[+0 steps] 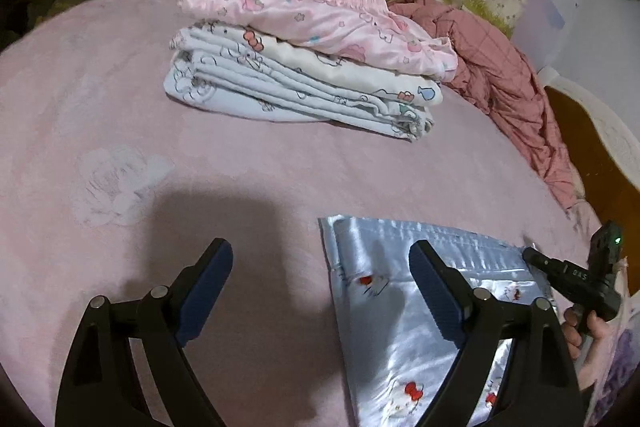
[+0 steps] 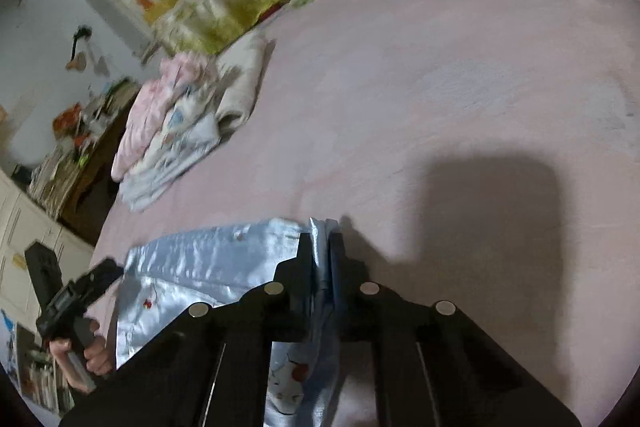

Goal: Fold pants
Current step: 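Lower both grippers onto the waistband end of the pants and close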

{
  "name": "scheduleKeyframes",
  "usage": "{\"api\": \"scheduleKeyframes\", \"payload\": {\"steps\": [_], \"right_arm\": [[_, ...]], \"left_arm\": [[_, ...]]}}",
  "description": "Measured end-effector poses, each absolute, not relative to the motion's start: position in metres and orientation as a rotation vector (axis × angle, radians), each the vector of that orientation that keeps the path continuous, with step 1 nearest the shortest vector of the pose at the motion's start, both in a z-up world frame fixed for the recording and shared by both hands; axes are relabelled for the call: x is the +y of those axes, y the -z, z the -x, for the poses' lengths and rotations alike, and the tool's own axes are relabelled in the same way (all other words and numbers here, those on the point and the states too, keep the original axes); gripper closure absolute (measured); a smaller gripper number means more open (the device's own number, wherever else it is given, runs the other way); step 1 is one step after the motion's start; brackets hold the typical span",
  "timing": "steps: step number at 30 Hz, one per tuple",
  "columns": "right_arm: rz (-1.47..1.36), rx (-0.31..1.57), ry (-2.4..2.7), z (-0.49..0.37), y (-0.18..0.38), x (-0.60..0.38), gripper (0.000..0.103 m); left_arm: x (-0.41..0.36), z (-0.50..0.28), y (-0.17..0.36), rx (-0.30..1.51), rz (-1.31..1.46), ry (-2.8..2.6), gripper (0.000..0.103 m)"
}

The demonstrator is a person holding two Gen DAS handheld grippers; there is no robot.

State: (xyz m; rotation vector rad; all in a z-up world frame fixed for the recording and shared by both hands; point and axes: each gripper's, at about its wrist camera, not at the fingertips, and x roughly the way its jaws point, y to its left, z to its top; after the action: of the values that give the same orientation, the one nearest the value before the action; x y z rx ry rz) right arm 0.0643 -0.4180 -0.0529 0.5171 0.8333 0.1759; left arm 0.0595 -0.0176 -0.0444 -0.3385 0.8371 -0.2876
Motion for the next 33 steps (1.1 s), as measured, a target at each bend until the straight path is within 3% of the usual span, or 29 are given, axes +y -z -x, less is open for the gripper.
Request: {"api": "scheduleKeyframes", "payload": {"steps": [5,14,17,21,29,31,33], "right_arm": [[-0.542,0.812,-0.144,-0.059,0.05,-0.431,0.096],[-0.516,0.862,-0.089,-0.061,0.057,-0.432,0.096],[-0.544,0.862,-0.106,-0.061,0.058,-0.435,0.096],[-0.574,0.861,-0.125,-0.06,0.062,-0.439,0.096],[-0.587,0.863,-0.143,-0.061,0.065,-0.442,0.096],[-0.608,0.866,-0.154,-0.062,0.067,-0.444,0.095],[-0.64,0.868,-0.167,-0.062,0.069,-0.446,0.093]], "left_arm": [[-0.006,-0.069,0.061,0.915,0.583,0.501,0.013],[-0.023,-0.081,0.063,0.896,0.563,0.506,0.014],[-0.025,-0.089,0.066,0.877,0.573,0.473,0.023],[-0.029,-0.095,0.066,0.9,0.549,0.54,0.063],[-0.06,-0.115,0.066,0.957,0.377,0.57,0.065],[-0.061,-0.121,0.067,0.958,0.356,0.578,0.072],[-0.06,-0.119,0.067,0.946,0.337,0.59,0.073]]}}
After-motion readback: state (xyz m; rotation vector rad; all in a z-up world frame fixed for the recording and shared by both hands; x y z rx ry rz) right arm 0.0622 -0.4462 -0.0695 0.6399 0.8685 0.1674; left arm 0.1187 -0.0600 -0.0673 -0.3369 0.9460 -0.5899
